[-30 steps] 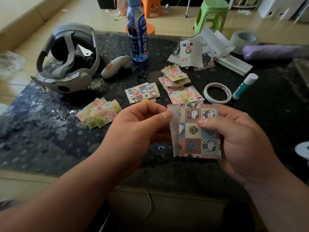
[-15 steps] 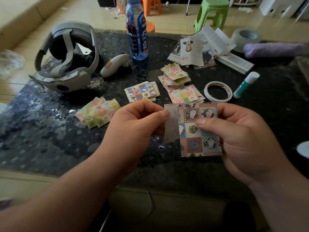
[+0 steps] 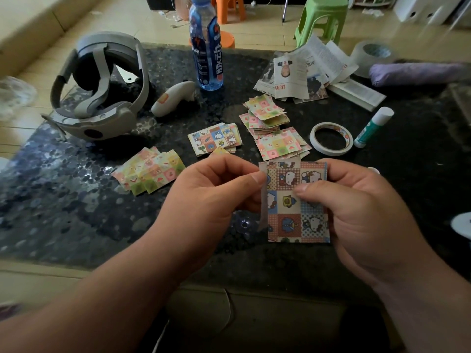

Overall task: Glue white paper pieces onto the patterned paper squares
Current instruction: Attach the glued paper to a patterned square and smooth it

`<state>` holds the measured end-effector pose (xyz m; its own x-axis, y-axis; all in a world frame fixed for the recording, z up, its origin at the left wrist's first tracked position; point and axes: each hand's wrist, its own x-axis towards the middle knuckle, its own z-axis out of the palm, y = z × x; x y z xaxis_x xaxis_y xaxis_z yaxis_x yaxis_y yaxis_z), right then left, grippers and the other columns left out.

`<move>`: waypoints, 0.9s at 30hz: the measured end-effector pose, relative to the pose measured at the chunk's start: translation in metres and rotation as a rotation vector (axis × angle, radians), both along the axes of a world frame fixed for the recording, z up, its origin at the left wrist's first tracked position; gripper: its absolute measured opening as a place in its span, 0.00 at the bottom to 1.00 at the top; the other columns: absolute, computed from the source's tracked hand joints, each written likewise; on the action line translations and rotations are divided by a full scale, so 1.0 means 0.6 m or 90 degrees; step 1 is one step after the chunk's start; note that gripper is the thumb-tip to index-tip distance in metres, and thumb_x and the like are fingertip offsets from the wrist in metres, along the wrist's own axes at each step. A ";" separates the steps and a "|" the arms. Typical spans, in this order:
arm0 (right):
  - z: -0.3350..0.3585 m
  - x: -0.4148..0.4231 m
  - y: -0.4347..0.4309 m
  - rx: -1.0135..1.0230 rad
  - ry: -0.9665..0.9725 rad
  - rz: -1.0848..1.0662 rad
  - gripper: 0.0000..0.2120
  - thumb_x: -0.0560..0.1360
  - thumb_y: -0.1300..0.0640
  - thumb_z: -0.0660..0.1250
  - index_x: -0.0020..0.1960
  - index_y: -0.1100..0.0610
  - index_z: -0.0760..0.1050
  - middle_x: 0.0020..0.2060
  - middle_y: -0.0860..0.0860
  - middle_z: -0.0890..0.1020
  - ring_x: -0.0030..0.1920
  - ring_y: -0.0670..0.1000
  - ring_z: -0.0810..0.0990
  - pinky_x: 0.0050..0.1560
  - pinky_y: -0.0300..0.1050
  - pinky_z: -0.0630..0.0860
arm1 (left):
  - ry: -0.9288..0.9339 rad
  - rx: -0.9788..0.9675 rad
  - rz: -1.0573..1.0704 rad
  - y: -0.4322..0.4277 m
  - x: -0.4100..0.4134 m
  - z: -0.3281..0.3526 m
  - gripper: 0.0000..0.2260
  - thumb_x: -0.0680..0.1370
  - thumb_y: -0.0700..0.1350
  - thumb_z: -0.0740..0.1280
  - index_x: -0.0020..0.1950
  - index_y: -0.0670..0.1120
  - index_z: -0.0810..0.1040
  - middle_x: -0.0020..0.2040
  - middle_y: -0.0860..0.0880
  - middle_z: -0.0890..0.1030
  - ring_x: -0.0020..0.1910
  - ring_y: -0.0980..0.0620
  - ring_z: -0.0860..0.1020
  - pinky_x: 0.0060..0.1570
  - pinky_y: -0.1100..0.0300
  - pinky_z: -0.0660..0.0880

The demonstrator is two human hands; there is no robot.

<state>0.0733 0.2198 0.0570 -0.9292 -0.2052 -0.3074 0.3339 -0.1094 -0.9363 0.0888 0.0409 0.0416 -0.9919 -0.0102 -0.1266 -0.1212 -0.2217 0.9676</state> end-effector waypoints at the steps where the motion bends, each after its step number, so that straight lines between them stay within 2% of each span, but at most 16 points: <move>1: -0.002 0.000 0.000 0.008 0.008 0.000 0.12 0.78 0.69 0.63 0.51 0.60 0.84 0.44 0.60 0.88 0.46 0.61 0.88 0.46 0.61 0.84 | -0.001 -0.011 -0.001 -0.001 0.000 -0.001 0.03 0.71 0.41 0.76 0.38 0.46 0.84 0.40 0.40 0.84 0.39 0.44 0.82 0.42 0.53 0.81; 4: -0.005 0.001 0.000 0.046 0.034 -0.005 0.11 0.80 0.66 0.64 0.50 0.57 0.85 0.44 0.57 0.88 0.46 0.58 0.88 0.46 0.60 0.84 | -0.007 -0.025 -0.005 -0.002 -0.001 -0.004 0.01 0.72 0.42 0.73 0.39 0.46 0.84 0.41 0.40 0.84 0.40 0.43 0.81 0.45 0.49 0.81; 9: -0.008 0.002 -0.001 0.093 0.078 0.011 0.10 0.81 0.60 0.65 0.51 0.54 0.85 0.45 0.53 0.88 0.47 0.54 0.88 0.44 0.55 0.85 | -0.008 -0.024 -0.013 -0.003 -0.002 -0.002 0.02 0.72 0.41 0.74 0.39 0.47 0.85 0.41 0.40 0.84 0.40 0.44 0.81 0.46 0.48 0.81; 12: -0.008 0.002 0.002 0.100 0.082 0.036 0.11 0.81 0.60 0.64 0.51 0.53 0.85 0.45 0.52 0.89 0.47 0.53 0.88 0.43 0.54 0.85 | -0.012 -0.018 -0.012 -0.003 -0.002 -0.003 0.03 0.72 0.42 0.72 0.39 0.47 0.85 0.41 0.39 0.84 0.40 0.43 0.81 0.46 0.47 0.80; 16: -0.002 0.002 0.009 0.070 0.073 0.049 0.12 0.82 0.62 0.62 0.50 0.56 0.85 0.43 0.55 0.88 0.44 0.55 0.88 0.38 0.50 0.85 | -0.018 -0.004 -0.017 -0.004 -0.004 -0.004 0.02 0.72 0.41 0.74 0.39 0.45 0.85 0.39 0.39 0.83 0.40 0.42 0.80 0.45 0.47 0.80; 21: -0.007 0.002 0.010 0.076 0.087 0.059 0.11 0.82 0.61 0.63 0.54 0.57 0.84 0.46 0.55 0.88 0.48 0.55 0.88 0.44 0.55 0.85 | -0.005 0.005 -0.039 -0.006 -0.003 -0.009 0.02 0.73 0.41 0.72 0.41 0.45 0.84 0.39 0.40 0.83 0.39 0.43 0.80 0.43 0.52 0.80; 27: -0.007 0.002 0.014 0.082 0.098 0.058 0.10 0.81 0.61 0.64 0.53 0.55 0.85 0.46 0.54 0.88 0.48 0.54 0.88 0.43 0.53 0.85 | 0.008 0.013 -0.064 -0.009 -0.003 -0.005 0.03 0.72 0.40 0.72 0.40 0.46 0.85 0.39 0.42 0.83 0.39 0.45 0.81 0.42 0.53 0.79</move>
<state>0.0747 0.2280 0.0529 -0.9465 -0.2588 -0.1929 0.1896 0.0380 -0.9811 0.0868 0.0358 0.0388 -0.9893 0.0923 -0.1134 -0.1318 -0.2279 0.9647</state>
